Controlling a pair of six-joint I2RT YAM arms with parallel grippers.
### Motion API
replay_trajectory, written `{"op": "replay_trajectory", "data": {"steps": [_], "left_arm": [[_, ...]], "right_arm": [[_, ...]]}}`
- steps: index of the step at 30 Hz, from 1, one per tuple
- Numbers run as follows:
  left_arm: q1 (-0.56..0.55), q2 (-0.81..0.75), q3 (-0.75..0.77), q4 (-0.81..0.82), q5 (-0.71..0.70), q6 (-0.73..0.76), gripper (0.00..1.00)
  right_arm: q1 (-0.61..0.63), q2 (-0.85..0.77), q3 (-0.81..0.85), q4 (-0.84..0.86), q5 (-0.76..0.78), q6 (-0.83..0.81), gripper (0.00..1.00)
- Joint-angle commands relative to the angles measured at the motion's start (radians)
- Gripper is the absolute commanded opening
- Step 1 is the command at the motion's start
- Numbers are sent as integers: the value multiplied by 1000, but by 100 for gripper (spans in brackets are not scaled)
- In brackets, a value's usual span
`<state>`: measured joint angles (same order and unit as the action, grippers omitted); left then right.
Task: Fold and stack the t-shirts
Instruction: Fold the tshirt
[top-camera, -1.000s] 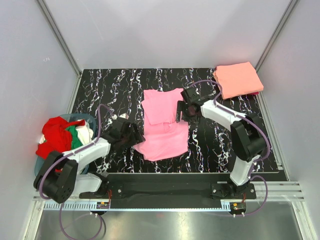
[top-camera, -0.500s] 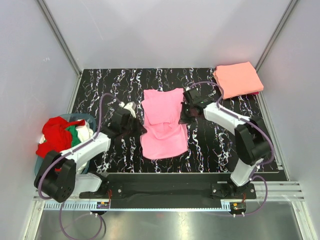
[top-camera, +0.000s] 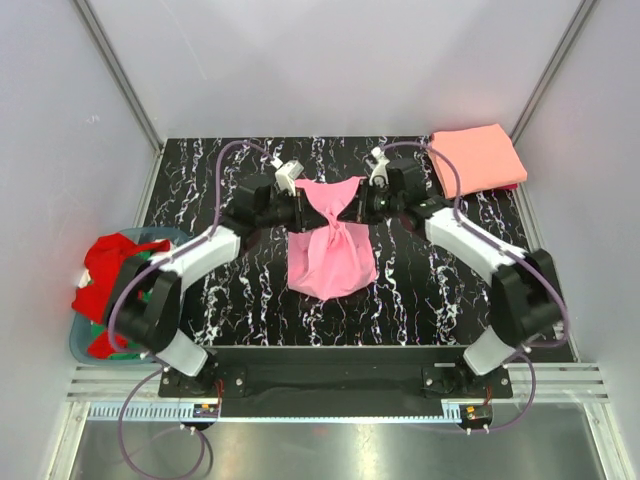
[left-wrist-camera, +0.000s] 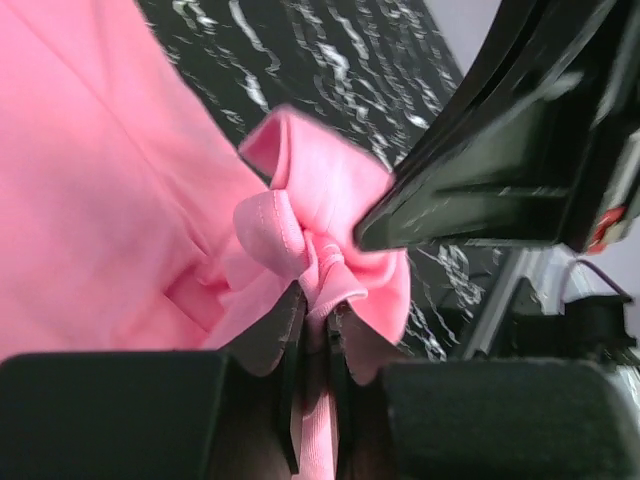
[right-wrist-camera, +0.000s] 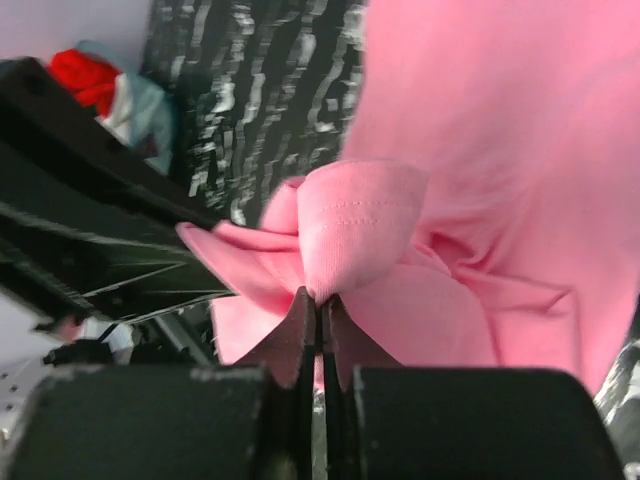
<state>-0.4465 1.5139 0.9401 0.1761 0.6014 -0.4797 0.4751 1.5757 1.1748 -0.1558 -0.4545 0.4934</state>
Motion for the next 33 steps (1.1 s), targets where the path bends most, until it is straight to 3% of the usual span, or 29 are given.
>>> {"op": "replay_trajectory", "data": {"steps": [1, 5, 9, 17, 19, 21, 22, 24, 25, 30, 33], "left_arm": [[35, 141, 124, 8, 83, 41, 15], [58, 325, 262, -93, 43, 59, 14], [83, 422, 305, -124, 38, 58, 16], [104, 474, 312, -208, -107, 52, 31], [114, 467, 330, -251, -153, 49, 39], [117, 471, 361, -317, -181, 59, 52], [117, 479, 394, -335, -190, 73, 56], [115, 488, 436, -400, -186, 87, 68], [115, 482, 474, -426, -195, 96, 71], [115, 366, 525, -599, -342, 101, 80], [115, 215, 435, -633, -458, 73, 84]], "right_arm": [[-55, 185, 32, 78, -108, -6, 0], [-67, 271, 111, 50, -73, -16, 0], [-82, 325, 166, 9, -33, -24, 0], [-101, 372, 221, -91, 79, -52, 13], [-104, 374, 229, -97, 85, -50, 16], [-105, 385, 255, -123, 89, -55, 29], [-104, 403, 266, -135, 91, -56, 45], [-105, 418, 308, -175, 76, -70, 59], [-105, 425, 331, -200, 74, -76, 71], [-105, 356, 365, -310, 175, -136, 91], [-105, 224, 292, -341, 252, -147, 98]]}}
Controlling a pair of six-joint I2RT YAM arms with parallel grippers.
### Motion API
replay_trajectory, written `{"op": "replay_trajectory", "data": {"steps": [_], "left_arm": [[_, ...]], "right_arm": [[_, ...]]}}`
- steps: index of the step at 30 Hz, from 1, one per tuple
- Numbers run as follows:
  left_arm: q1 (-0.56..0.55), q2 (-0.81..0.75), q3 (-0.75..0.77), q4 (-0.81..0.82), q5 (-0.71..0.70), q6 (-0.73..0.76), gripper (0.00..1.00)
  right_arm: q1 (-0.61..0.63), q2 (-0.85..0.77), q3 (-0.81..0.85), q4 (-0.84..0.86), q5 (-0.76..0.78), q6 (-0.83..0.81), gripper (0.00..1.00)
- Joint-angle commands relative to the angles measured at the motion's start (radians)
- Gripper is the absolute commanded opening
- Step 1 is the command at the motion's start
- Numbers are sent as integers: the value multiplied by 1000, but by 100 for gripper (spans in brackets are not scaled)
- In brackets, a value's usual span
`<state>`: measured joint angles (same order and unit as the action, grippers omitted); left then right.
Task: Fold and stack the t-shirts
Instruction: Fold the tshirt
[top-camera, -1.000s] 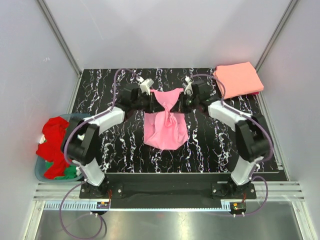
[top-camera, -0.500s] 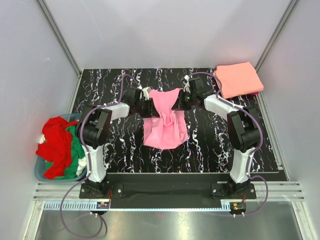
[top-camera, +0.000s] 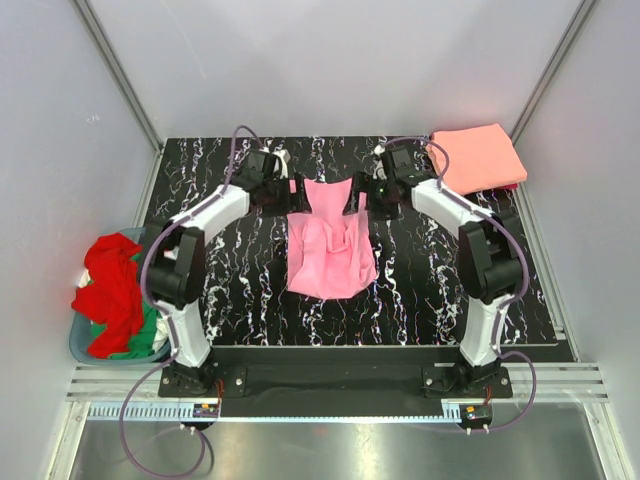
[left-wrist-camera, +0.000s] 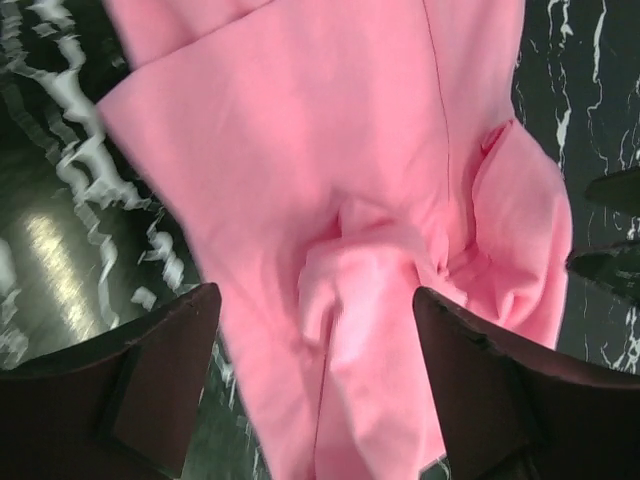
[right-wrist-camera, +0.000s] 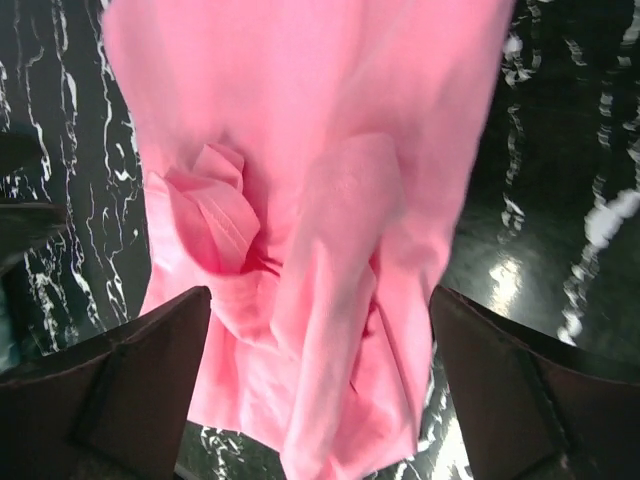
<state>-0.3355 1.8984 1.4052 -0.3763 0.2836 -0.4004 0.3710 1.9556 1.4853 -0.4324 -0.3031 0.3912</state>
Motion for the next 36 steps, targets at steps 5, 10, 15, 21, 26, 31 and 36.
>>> {"op": "replay_trajectory", "data": {"steps": [5, 10, 15, 21, 26, 31, 36], "left_arm": [[-28, -421, -365, 35, -152, -74, 85], [-111, -593, -660, 186, -141, -147, 85], [-143, -634, -813, 344, -146, -201, 84], [-148, -581, -877, 441, -141, -229, 84], [-154, -538, -919, 505, -135, -248, 81], [-189, -556, -1005, 571, -130, -302, 79], [-226, -545, -1058, 635, -120, -351, 77]], "right_arm": [[0, -392, -300, -13, 107, 14, 100], [40, -520, -542, 90, 41, 121, 100], [101, -482, -648, 130, 55, 208, 93], [101, -388, -646, 162, 99, 192, 82], [101, -322, -629, 196, 102, 186, 72], [101, -287, -619, 211, 93, 186, 41], [101, -279, -622, 219, 85, 190, 21]]}}
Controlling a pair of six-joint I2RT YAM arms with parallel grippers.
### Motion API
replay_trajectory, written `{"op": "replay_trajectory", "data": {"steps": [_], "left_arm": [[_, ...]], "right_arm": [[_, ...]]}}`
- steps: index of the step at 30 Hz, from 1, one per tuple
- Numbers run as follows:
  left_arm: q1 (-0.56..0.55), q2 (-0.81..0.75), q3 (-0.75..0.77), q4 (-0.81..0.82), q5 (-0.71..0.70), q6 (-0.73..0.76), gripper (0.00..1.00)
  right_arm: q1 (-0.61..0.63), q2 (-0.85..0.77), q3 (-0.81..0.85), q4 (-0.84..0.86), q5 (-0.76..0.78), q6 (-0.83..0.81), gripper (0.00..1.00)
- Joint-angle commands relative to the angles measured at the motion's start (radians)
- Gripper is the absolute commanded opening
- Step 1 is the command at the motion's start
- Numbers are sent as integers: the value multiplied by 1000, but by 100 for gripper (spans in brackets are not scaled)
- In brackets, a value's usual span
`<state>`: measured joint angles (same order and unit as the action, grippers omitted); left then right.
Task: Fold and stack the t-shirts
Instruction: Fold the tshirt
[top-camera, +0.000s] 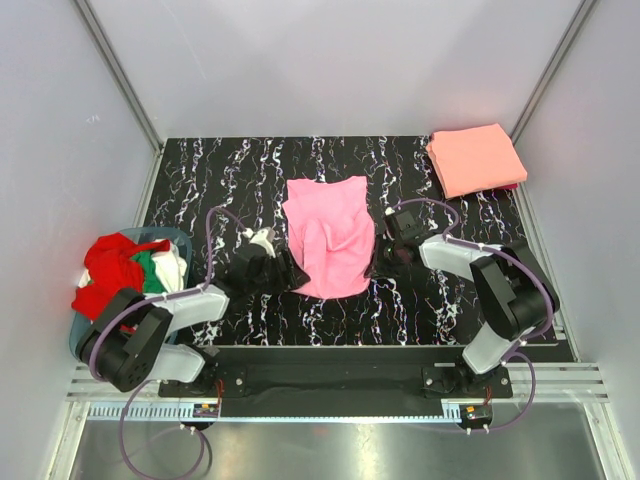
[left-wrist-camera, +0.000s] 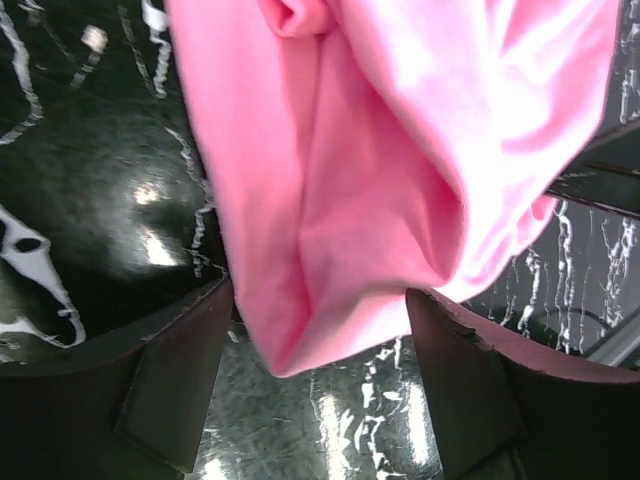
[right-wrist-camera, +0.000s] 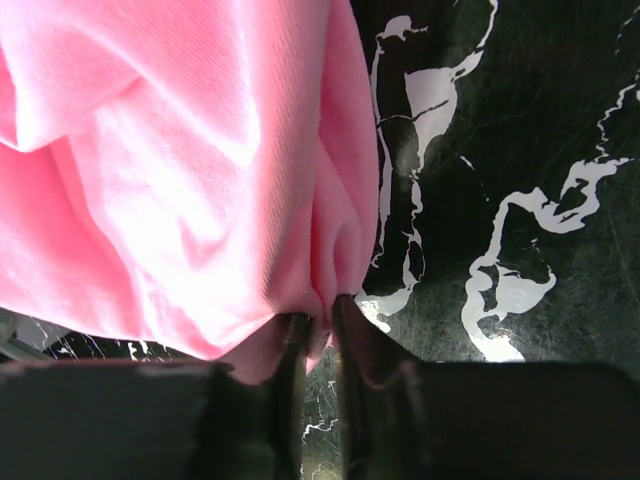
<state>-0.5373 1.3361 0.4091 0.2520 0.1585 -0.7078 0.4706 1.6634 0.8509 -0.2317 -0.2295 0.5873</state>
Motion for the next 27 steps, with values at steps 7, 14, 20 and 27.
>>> {"op": "replay_trajectory", "data": {"steps": [7, 14, 20, 27], "left_arm": [[-113, 18, -102, 12, -79, -87, 37], [-133, -80, -4, -230, -146, -85, 0], [-227, -330, 102, -584, -217, -169, 0], [-268, -446, 249, -806, -208, -200, 0]], "right_arm": [[2, -16, -4, 28, 15, 5, 0], [2, -184, -56, -52, 27, 72, 0], [33, -441, -127, -191, 9, 178, 0], [80, -585, -112, -386, 25, 266, 0]]}}
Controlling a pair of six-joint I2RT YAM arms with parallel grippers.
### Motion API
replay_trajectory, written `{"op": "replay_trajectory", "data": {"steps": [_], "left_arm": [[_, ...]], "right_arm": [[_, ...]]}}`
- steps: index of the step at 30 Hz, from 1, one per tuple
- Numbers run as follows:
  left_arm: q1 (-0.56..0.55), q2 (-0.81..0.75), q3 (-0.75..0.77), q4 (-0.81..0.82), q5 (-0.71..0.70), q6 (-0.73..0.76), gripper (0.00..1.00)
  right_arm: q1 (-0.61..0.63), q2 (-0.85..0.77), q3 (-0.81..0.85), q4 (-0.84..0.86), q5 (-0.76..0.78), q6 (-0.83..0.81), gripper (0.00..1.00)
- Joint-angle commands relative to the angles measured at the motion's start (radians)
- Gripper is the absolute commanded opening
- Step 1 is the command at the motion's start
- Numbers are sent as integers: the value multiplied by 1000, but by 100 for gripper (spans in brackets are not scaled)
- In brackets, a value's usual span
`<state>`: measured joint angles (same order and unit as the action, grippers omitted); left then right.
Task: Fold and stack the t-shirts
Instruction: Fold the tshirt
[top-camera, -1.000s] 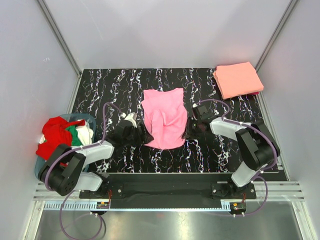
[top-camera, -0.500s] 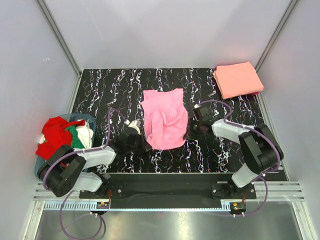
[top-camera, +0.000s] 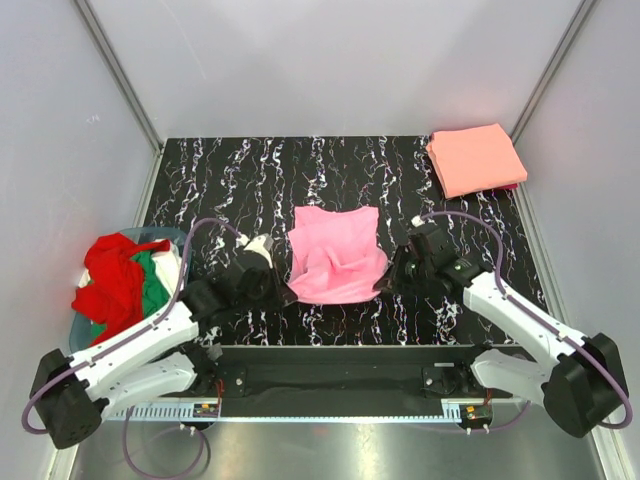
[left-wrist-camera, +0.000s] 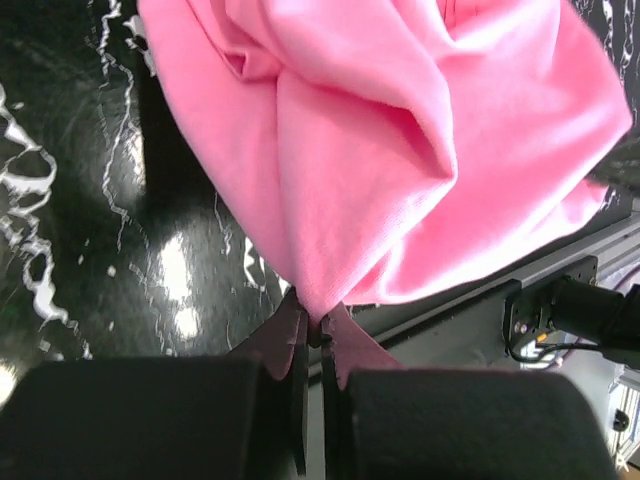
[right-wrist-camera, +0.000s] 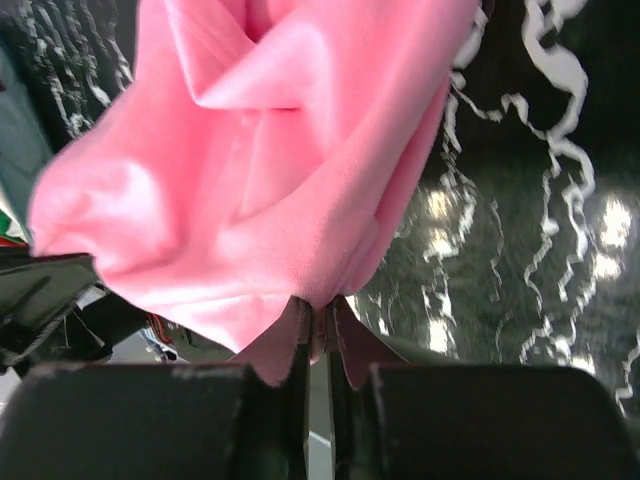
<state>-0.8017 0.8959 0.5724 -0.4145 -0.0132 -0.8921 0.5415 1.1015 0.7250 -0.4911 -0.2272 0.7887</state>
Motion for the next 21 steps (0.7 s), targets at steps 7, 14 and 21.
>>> {"op": "replay_trajectory", "data": {"steps": [7, 14, 21], "left_arm": [[48, 179, 319, -214, -45, 119, 0], [217, 450, 550, -239, 119, 240, 1], [363, 690, 745, -282, 277, 335, 1]], "right_arm": [[5, 98, 260, -247, 129, 1, 0], [-90, 360, 467, -253, 7, -114, 0], [-212, 598, 663, -250, -190, -184, 0]]}}
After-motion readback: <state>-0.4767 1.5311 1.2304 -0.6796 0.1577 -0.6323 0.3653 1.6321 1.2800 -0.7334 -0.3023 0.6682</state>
